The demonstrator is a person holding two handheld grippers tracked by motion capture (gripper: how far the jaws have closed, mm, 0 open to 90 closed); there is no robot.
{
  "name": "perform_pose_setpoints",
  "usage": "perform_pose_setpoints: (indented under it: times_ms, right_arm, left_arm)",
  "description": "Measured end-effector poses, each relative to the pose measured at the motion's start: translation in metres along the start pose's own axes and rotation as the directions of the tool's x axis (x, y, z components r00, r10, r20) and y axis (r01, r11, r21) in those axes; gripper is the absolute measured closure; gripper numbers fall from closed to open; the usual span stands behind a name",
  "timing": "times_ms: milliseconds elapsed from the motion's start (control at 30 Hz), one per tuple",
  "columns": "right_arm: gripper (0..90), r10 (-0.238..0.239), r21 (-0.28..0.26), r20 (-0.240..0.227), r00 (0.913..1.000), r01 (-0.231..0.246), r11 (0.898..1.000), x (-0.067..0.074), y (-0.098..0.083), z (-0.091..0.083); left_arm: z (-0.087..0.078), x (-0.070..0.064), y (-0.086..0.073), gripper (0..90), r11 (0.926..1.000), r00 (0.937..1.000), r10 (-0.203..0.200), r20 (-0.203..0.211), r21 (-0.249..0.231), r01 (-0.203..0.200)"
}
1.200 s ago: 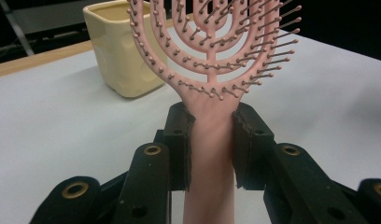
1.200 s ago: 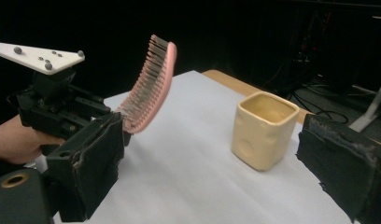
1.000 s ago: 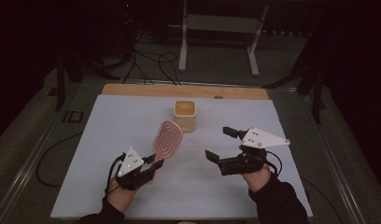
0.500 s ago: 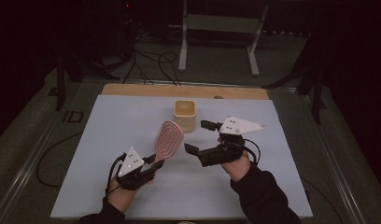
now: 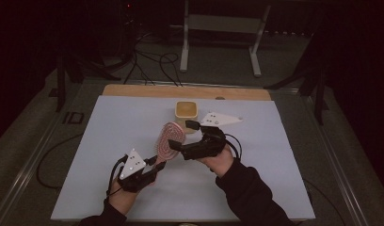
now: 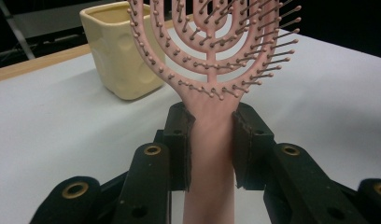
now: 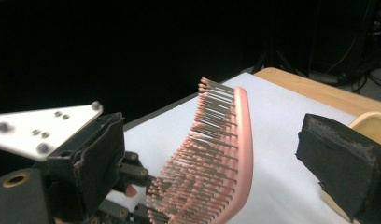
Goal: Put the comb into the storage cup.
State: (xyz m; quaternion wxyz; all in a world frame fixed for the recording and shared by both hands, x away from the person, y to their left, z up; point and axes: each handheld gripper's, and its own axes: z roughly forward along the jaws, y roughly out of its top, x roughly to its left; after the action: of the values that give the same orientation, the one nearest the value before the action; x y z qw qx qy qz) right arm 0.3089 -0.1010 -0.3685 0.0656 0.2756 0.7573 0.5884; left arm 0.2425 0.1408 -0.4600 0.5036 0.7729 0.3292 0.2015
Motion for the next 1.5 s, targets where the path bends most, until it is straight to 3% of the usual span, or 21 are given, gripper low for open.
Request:
perform_pose_setpoints:
  times_ms: [333,700,967,1100,1500]
  right_arm:
    - [13.3,0.109,0.005,0.002,0.9940,-0.109,0.994,0.002,-0.009,0.018]
    - [41.3,0.205,0.027,-0.006,0.9787,-0.205,0.978,0.008,-0.016,0.026]
    - [61.9,0.213,0.030,-0.013,0.9770,-0.213,0.977,0.006,-0.018,0.026]
    - [62.9,0.185,0.046,-0.025,0.9824,-0.184,0.982,0.004,-0.018,0.026]
    - [63.8,0.164,0.035,-0.036,0.9858,-0.163,0.986,0.005,-0.018,0.025]
  left_arm:
    - [0.000,-0.001,0.000,71.0,1.0000,1.0000,-0.001,-0.007,-0.007,0.001]
    - [-0.001,0.000,0.000,71.0,0.9998,1.0000,-0.007,-0.006,-0.020,0.007]
    - [-0.001,-0.001,0.001,70.9,0.9998,1.0000,0.003,-0.003,-0.021,-0.003]
    - [0.001,-0.001,0.000,70.9,0.9999,1.0000,0.000,-0.001,-0.014,0.000]
    - [0.002,-0.002,0.000,70.8,0.9999,0.9999,-0.011,0.010,-0.013,0.011]
